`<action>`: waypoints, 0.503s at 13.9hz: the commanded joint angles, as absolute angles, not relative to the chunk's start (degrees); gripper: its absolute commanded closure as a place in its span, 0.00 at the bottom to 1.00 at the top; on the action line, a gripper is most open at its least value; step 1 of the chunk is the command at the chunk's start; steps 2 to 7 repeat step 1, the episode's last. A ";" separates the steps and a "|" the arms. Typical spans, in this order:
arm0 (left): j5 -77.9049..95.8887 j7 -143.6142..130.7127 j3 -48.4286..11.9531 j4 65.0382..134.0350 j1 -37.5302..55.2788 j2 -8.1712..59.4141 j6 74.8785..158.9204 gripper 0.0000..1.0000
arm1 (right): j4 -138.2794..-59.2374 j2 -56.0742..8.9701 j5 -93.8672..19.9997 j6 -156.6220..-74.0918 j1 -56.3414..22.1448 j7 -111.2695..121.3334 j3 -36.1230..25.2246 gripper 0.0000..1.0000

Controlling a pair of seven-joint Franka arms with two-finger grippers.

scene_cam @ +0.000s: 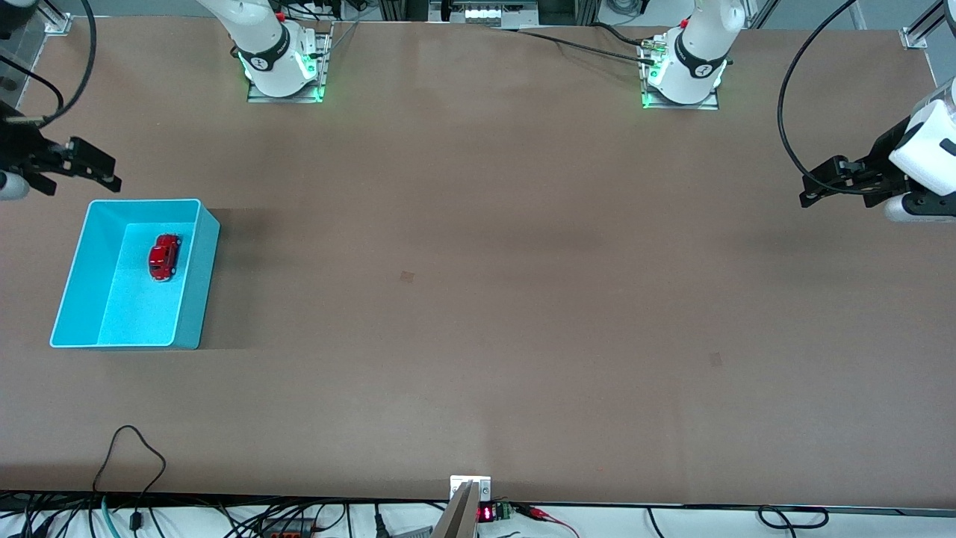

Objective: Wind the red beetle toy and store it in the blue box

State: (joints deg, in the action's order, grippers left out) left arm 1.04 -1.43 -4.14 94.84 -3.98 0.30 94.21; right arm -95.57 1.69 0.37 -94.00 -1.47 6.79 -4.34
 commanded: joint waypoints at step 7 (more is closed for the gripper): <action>-0.09 -0.79 -4.48 94.83 -4.22 -0.26 94.31 0.00 | -93.08 0.53 0.35 -91.67 -0.70 6.24 -3.87 0.00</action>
